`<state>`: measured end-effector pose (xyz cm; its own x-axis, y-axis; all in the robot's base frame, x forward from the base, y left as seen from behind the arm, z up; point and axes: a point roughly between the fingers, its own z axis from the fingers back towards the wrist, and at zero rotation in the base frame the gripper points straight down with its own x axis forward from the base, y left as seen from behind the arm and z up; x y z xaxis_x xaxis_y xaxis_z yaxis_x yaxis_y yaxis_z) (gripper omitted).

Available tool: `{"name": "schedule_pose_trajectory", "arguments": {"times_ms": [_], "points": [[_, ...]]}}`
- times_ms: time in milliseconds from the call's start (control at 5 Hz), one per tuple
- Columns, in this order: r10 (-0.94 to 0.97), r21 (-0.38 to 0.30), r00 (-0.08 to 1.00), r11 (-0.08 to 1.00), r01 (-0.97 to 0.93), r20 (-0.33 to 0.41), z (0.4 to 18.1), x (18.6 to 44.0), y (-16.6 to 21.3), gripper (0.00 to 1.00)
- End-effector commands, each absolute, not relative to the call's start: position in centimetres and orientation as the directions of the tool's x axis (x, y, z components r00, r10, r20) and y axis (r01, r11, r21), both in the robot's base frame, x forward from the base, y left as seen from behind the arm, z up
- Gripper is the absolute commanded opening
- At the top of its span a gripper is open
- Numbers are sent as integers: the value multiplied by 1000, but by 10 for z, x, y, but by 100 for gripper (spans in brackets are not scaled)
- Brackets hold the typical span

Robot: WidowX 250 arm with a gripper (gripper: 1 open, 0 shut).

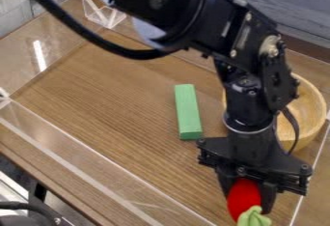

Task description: Move the red object to the right side of the table

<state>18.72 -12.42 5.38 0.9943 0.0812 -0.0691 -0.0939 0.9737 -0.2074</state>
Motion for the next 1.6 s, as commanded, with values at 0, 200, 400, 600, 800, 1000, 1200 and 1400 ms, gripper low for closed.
{"name": "schedule_pose_trajectory", "arguments": {"times_ms": [0, 200, 400, 600, 800, 1000, 1200, 1400], "points": [[87, -233, 996, 968, -92, -34, 63, 200, -127, 0], [82, -234, 996, 968, -89, -36, 62, 200, -128, 0], [79, -235, 996, 968, -86, -39, 61, 201, -128, 0], [75, -237, 996, 968, -84, -48, 60, 202, -127, 0], [70, -239, 996, 968, -81, -55, 59, 202, -126, 0], [65, -241, 996, 967, -78, -62, 58, 203, -126, 0], [58, -242, 996, 967, -73, -69, 57, 203, -125, 0], [52, -244, 996, 967, -70, -76, 56, 204, -125, 0]]}}
